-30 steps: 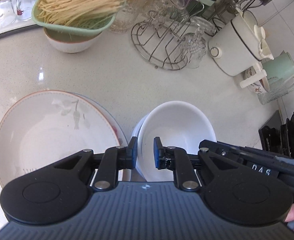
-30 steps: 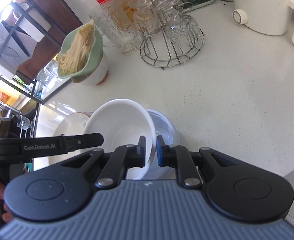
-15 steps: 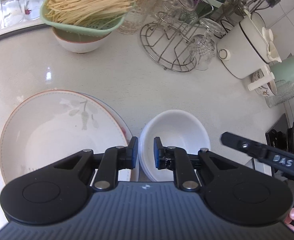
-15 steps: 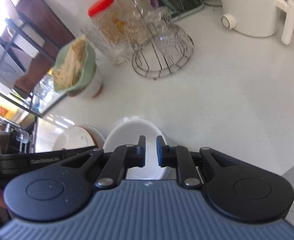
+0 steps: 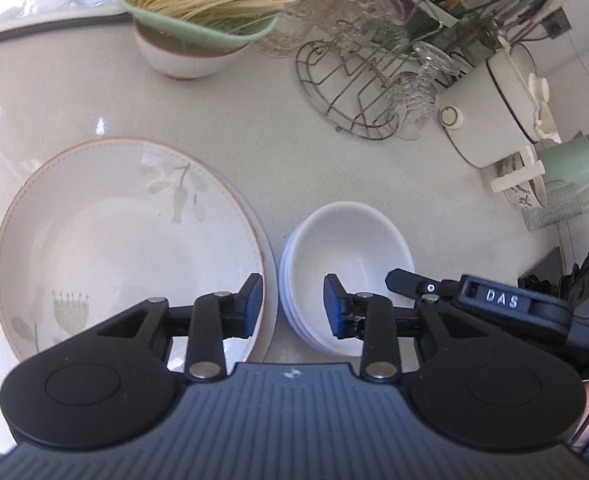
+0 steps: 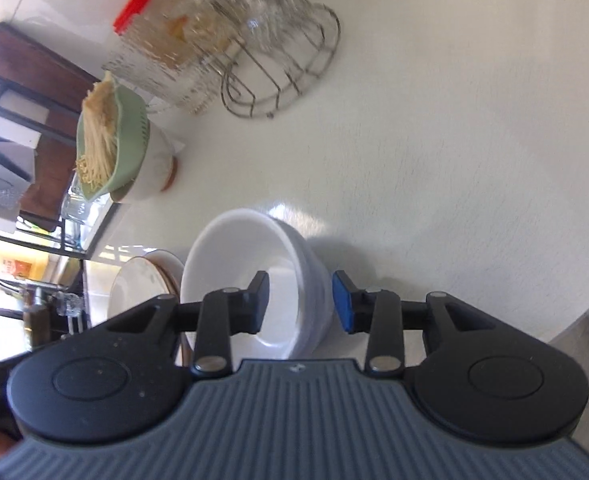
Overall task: Organize plates and bowls
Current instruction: 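Lower the white bowl into the nested plastic bowls with the left gripper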
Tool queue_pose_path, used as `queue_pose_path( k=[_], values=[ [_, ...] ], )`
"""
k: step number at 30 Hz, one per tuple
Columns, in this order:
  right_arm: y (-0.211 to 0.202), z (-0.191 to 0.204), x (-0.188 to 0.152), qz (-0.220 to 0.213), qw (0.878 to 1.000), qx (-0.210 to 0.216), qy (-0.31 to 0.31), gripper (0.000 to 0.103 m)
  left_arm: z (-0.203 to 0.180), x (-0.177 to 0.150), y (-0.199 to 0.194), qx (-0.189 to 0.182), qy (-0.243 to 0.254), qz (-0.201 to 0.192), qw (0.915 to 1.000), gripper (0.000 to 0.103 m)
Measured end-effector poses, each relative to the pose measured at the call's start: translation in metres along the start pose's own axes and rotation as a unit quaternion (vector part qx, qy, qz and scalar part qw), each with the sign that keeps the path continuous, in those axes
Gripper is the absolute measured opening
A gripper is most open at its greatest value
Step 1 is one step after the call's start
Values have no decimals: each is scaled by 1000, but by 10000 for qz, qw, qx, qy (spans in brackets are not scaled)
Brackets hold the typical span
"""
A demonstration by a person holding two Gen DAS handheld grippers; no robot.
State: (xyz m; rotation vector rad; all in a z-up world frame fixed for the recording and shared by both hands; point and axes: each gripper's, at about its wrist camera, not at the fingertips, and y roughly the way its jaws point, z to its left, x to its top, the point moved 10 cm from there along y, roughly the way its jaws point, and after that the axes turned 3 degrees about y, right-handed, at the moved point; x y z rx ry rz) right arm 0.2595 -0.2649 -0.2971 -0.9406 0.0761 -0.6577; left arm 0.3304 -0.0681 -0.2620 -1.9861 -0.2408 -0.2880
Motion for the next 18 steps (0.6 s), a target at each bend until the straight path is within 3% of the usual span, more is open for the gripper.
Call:
queue_pose_path(
  k=[2, 4, 10, 14, 18],
  values=[
    [4, -1, -2, 125, 9993, 84, 350, 38, -1, -4, -1, -87, -71, 39, 9999, 38],
    [7, 1, -2, 87, 9996, -66, 243, 38, -3, -7, -1, -180, -131, 64, 9997, 40],
    [16, -9, -5, 195, 9983, -274, 467, 37, -8, -18, 5, -340, -381, 205, 9985, 53],
    [16, -12, -10, 236, 9981, -353, 450, 23, -11, -26, 10, -368, -372, 320, 9981, 57],
    [8, -14, -10, 185, 9981, -377, 456, 19, -16, -31, 10, -429, -344, 294, 9981, 58]
  ],
)
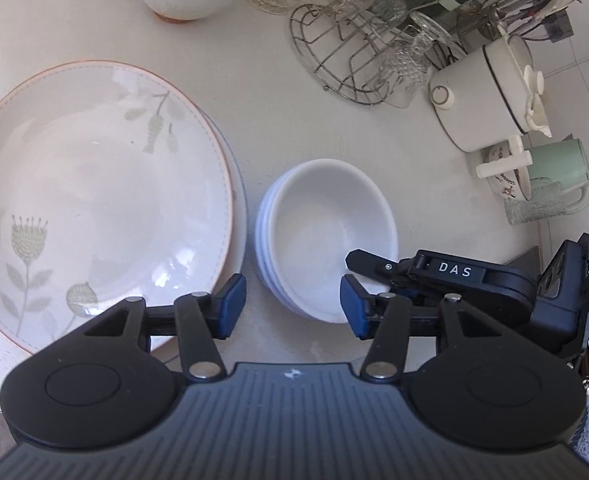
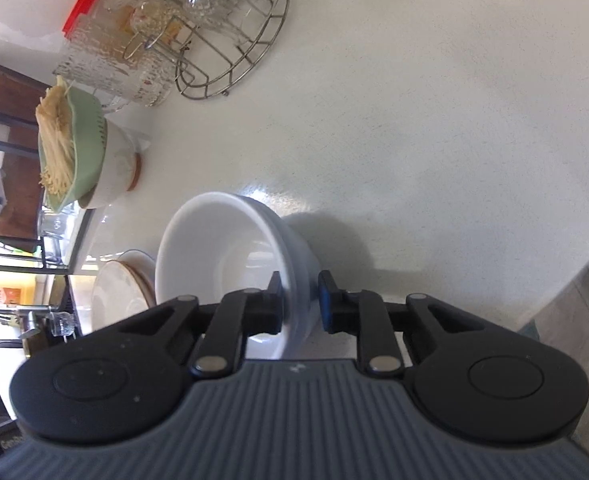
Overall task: Organize plates and bowls
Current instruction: 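Lower the white bowl into the nested plastic bowls with the left gripper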
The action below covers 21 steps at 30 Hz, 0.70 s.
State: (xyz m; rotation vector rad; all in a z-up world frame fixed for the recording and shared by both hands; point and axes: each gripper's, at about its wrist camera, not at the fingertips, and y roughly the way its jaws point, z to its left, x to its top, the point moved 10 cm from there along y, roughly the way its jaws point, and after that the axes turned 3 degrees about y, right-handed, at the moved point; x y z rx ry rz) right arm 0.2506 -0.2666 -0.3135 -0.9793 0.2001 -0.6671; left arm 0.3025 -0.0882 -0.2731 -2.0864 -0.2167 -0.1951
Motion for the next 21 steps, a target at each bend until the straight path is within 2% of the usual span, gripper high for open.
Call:
queue_pose_path(
  k=[2, 12, 21],
  values=[
    [-7, -1, 1, -82, 9999, 83, -10, 17, -4, 0, 1, -39, 26, -6, 10000, 58],
    [-29, -22, 4, -358, 9993, -75, 32, 15, -28, 12, 27, -85, 461, 166, 9988, 58],
    [-45, -51, 7, -560, 9972, -133, 470, 17, -54, 6, 60, -109, 927, 463, 9946, 58]
  ],
)
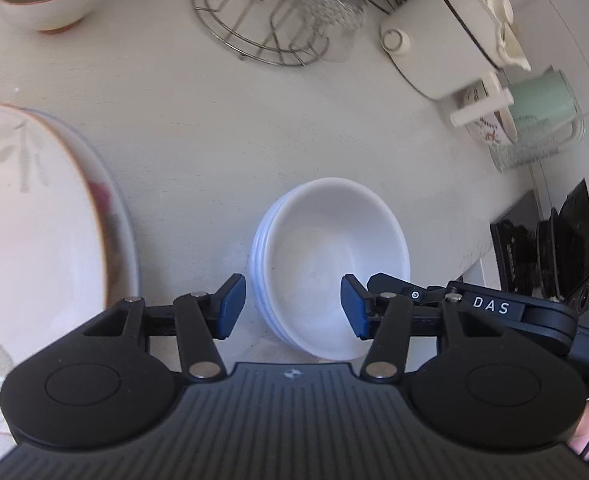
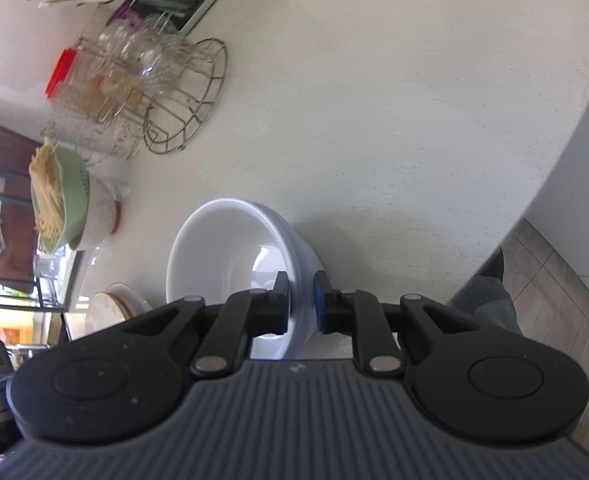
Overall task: Organize plates and bowls
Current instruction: 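Lower the white bowl into the nested plastic bowls with the left gripper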
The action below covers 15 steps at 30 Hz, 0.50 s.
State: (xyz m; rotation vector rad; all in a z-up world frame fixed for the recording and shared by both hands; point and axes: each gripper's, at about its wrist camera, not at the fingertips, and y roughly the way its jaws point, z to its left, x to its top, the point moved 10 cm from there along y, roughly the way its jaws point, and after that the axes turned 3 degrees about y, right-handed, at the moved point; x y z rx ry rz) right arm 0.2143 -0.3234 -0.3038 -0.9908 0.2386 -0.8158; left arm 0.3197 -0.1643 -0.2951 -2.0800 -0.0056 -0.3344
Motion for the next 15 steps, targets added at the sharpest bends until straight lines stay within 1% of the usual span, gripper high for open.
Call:
queue_pose_path(
  k=[5, 12, 15],
  values=[
    [2, -3, 0, 70, 9998, 28, 174, 18, -2, 2, 11, 31, 63, 73, 9999, 58],
    [8, 5, 4, 63, 9999, 43, -92, 19, 7, 4, 20, 78, -52, 105, 9999, 57],
    [15, 7, 4, 101, 9999, 44, -132, 19, 8, 5, 23, 90, 16, 118, 9999, 56]
  ],
)
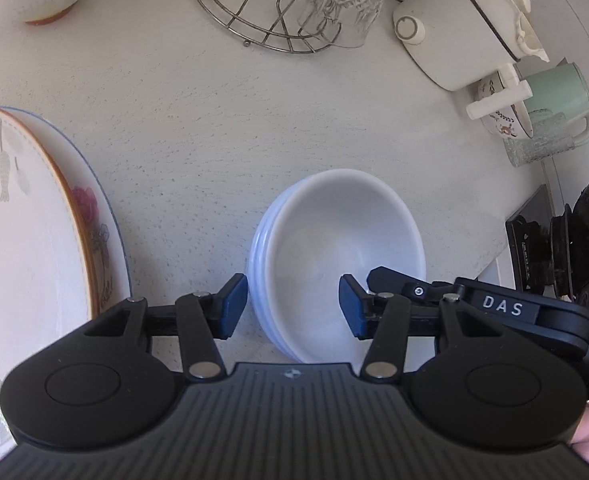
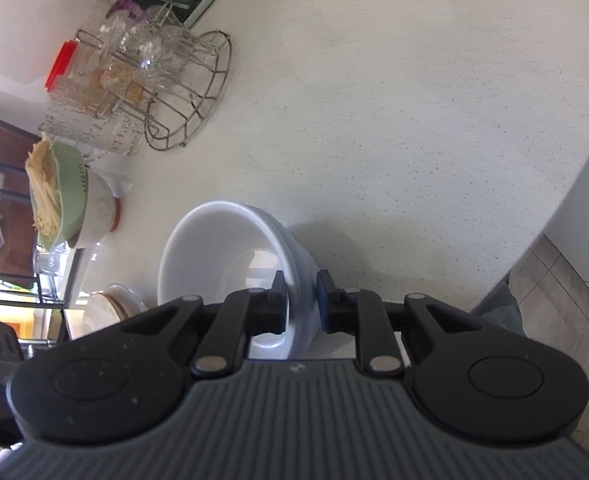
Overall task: Organize plates and bowls
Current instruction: 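Lower the white bowl into the nested plastic bowls with the left gripper, then carry the nested bowls with the left gripper onto the plate stack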
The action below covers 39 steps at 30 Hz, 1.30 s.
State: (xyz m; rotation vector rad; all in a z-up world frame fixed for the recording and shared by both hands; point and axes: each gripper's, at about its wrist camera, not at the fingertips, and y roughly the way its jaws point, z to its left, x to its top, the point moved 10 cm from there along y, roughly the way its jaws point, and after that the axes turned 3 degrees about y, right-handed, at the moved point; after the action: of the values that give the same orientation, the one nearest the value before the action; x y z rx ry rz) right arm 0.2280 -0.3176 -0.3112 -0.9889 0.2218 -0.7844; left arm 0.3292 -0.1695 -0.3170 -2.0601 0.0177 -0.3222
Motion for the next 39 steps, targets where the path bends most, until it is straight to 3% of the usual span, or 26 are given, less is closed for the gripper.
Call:
queue_pose_path(
  k=[8, 14, 24, 39],
  values=[
    [9, 2, 3, -21, 9999, -53, -149, 20, 8, 6, 4, 170, 124, -82, 9997, 34],
    [14, 3, 4, -27, 9997, -98, -201, 20, 11, 9, 8, 212, 160, -66, 9996, 25],
    [7, 3, 3, -114, 9997, -143, -132, 20, 5, 9, 1, 62, 302, 5, 9995, 25],
    [-28, 27, -12, -364, 9993, 24, 50, 20, -1, 19, -47, -249, 513, -205, 9982, 25]
  ],
)
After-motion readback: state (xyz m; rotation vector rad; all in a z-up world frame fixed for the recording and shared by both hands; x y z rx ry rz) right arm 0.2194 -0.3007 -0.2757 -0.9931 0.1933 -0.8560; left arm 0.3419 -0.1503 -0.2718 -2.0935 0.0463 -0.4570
